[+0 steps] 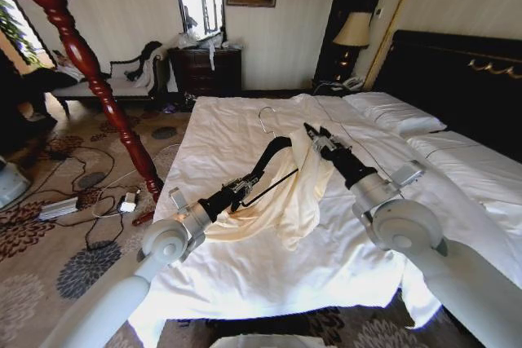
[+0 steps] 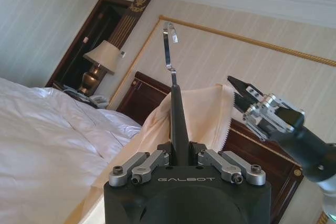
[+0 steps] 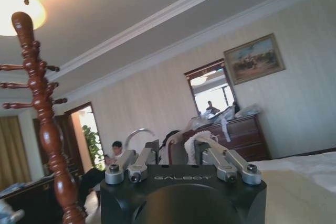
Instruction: Pick up the clothes from the bed and hang them on the clothes hanger.
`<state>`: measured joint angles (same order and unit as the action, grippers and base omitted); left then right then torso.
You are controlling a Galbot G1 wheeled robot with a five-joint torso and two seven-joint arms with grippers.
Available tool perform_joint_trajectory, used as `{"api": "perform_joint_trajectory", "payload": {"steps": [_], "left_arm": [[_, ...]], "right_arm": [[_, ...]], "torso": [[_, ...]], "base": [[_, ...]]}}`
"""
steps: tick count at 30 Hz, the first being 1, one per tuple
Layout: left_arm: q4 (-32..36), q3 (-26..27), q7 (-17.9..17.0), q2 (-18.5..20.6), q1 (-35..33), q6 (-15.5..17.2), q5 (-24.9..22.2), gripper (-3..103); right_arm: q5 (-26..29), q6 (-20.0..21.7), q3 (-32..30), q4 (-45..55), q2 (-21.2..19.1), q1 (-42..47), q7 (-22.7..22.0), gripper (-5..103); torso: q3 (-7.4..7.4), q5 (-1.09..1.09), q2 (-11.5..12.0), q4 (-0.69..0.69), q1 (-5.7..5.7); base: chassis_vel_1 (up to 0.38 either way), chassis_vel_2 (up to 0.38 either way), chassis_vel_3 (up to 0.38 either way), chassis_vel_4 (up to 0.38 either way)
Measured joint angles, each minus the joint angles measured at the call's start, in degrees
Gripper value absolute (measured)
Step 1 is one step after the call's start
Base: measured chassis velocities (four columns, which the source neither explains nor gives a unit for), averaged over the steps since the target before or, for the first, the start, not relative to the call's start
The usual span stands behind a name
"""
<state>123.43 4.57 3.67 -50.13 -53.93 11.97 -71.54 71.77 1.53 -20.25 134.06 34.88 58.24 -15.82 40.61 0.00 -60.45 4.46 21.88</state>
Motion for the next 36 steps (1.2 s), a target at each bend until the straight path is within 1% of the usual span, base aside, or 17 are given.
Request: {"api": "perform_joint_trajectory", "payload": {"steps": [2, 3, 4, 5, 6, 9, 15, 21, 22, 25, 27, 30, 31, 32, 33, 35, 36], "left_arm": [[-0.2, -0.1, 0.0, -0.1, 0.2, -0.1, 0.0, 18], [-0.7, -0.3, 0.0, -0.3, 0.7, -0.1, 0.1, 18], [-1.0, -0.5, 0.0, -0.4, 1.0, -0.1, 0.3, 18], [-1.3, -0.8, 0.0, -0.6, 1.3, -0.1, 0.4, 18], [-1.3, -0.8, 0.0, -0.6, 1.3, -0.1, 0.4, 18], [-1.7, -1.8, 0.0, -0.8, 2.2, -0.1, 0.9, 18], [-1.8, -4.8, 0.0, 0.3, 4.5, -0.1, 1.8, 18], [-2.4, -6.0, -0.5, -0.8, 6.8, 0.0, 2.1, 18], [-2.5, -6.0, -0.6, -1.1, 7.3, 0.0, 2.0, 18], [-2.5, -6.2, -1.0, -1.3, 8.9, 0.1, 1.2, 18], [-2.6, -6.2, -1.1, -1.3, 9.3, 0.1, 1.1, 18], [-2.7, -5.7, -1.2, -1.3, 10.0, 0.1, 0.5, 18], [-2.7, -5.7, -1.2, -1.3, 10.0, 0.1, 0.5, 18], [-2.7, -5.6, -1.2, -1.3, 10.2, 0.1, 0.4, 18], [-2.7, -5.4, -1.3, -1.4, 10.4, 0.1, 0.2, 18], [-2.7, -5.2, -1.4, -1.4, 10.7, 0.1, -0.2, 18], [-2.7, -5.2, -1.4, -1.4, 10.7, 0.1, -0.2, 18]], "right_arm": [[0.0, -0.5, -0.1, 0.2, -0.2, 0.4, 0.6, 34], [0.2, -1.6, -0.4, 0.8, -0.6, 1.0, 1.9, 23], [0.6, -2.6, -0.6, 1.3, -0.8, 1.3, 2.9, 23], [1.1, -3.6, -0.7, 2.0, -0.9, 1.6, 4.1, 18], [1.1, -3.6, -0.7, 2.0, -0.9, 1.6, 4.1, 18], [2.5, -6.3, -0.9, 4.4, -1.0, 2.0, 7.2, 3], [5.2, -8.3, -1.0, 6.9, -1.6, 0.4, 9.5, 0], [4.2, -8.1, -1.3, 8.3, -2.3, 1.4, 9.6, 0], [3.6, -7.8, -1.3, 8.6, -2.3, 2.0, 9.4, -2], [1.1, -6.8, -1.3, 9.3, -2.5, 5.3, 8.9, 14], [0.0, -6.6, -1.2, 9.3, -2.6, 6.5, 9.1, 14], [-4.6, -6.2, -0.4, 9.3, -3.2, 10.0, 10.5, 30], [-4.6, -6.2, -0.4, 9.3, -3.2, 10.0, 10.5, 30], [-6.0, -6.3, -0.2, 9.3, -3.5, 10.7, 11.3, 35], [-7.8, -6.3, 0.0, 9.3, -3.8, 11.7, 12.4, 35], [-11.6, -6.3, 0.2, 9.3, -4.1, 13.2, 14.2, 46], [-11.6, -6.3, 0.2, 9.3, -4.1, 13.2, 14.2, 46]], "torso": [[0.00, 0.00, 0.0, 0.00, 0.00], [0.00, -0.01, 0.0, 0.00, 0.00], [0.00, -0.01, 0.0, 0.00, 0.00], [0.00, -0.01, 0.0, 0.00, 0.00], [0.00, -0.01, 0.0, 0.00, 0.00], [0.00, -0.01, 0.0, 0.00, 0.00], [0.00, -0.01, 0.0, -0.01, 0.00], [0.00, -0.01, 0.0, 0.00, 0.00], [0.00, -0.01, 0.0, 0.00, 0.00], [0.00, 0.00, 0.0, 0.01, 0.00], [0.00, 0.00, 0.0, 0.01, 0.00], [0.00, 0.00, 0.0, 0.00, 0.00], [0.00, 0.00, 0.0, 0.00, 0.00], [0.00, 0.00, 0.0, 0.00, 0.00], [0.00, 0.00, 0.0, 0.00, 0.00], [0.00, 0.00, 0.0, 0.00, 0.00], [0.00, 0.00, 0.0, 0.00, 0.00]], "base": [[0.000, 0.000, 0.000, 0.000], [0.000, 0.000, 0.000, 0.000], [0.000, 0.000, 0.000, 0.000], [0.000, 0.000, 0.000, 0.000], [0.000, 0.000, 0.000, 0.000], [0.000, 0.000, 0.000, 0.000], [0.000, 0.000, 0.000, 0.000], [0.000, 0.000, 0.000, 0.000], [0.000, 0.000, 0.000, 0.000], [0.000, 0.000, 0.000, 0.000], [0.000, 0.000, 0.000, 0.000], [0.000, 0.000, 0.000, 0.000], [0.000, 0.000, 0.000, 0.000], [0.000, 0.000, 0.000, 0.000], [0.000, 0.000, 0.000, 0.000], [0.000, 0.000, 0.000, 0.000], [0.000, 0.000, 0.000, 0.000]]}}
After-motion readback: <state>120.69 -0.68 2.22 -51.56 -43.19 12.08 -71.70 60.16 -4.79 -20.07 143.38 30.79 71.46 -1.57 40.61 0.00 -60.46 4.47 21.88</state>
